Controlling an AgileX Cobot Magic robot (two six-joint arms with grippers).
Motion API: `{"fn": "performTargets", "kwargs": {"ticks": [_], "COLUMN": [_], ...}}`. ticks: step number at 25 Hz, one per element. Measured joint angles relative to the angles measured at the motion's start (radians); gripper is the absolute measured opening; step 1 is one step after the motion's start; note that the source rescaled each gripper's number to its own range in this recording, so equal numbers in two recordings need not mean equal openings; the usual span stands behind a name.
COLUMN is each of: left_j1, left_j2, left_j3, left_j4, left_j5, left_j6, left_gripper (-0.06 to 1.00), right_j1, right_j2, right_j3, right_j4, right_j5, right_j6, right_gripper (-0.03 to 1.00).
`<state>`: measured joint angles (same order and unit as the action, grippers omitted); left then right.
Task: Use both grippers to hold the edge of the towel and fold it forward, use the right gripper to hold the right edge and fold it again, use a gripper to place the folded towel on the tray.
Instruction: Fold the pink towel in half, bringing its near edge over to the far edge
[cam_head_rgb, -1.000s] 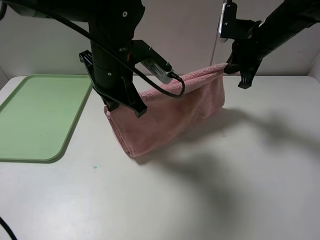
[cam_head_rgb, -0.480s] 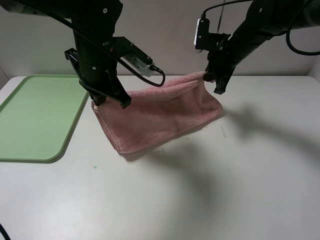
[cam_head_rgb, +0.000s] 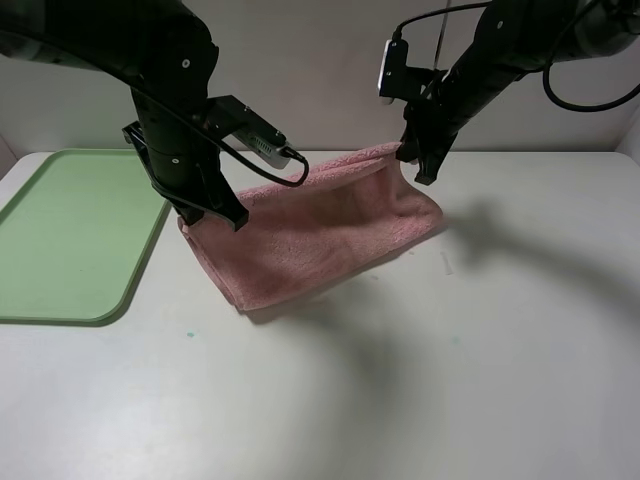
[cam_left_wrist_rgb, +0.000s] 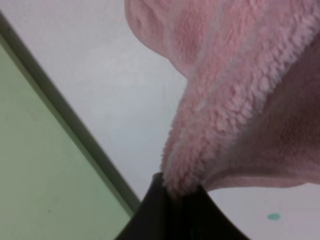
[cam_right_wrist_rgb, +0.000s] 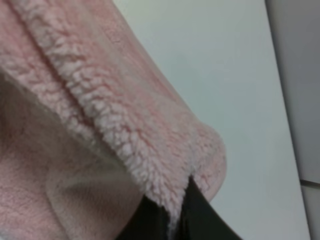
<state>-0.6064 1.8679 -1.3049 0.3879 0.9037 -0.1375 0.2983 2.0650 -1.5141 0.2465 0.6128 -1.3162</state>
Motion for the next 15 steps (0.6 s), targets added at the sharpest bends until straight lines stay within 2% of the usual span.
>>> {"fn": "performTargets", "kwargs": {"ticks": [9, 15], "left_j1": [0.062, 0.066], "left_j2": [0.048, 0.053], "left_j3": [0.005, 0.005], "left_j4": [0.000, 0.002], "left_j5": [-0.074, -0.118], "left_j6": [0.001, 0.026], "left_gripper": [0.00, 0.00], "right_j1": [0.000, 0.000], "right_j2": [0.005, 0.007], "right_j3": [-0.001, -0.001], "right_j4": [0.003, 0.002], "right_j5": [-0.046, -0.076], "right_j6": [0.003, 0.005], "right_gripper": [0.00, 0.00]}}
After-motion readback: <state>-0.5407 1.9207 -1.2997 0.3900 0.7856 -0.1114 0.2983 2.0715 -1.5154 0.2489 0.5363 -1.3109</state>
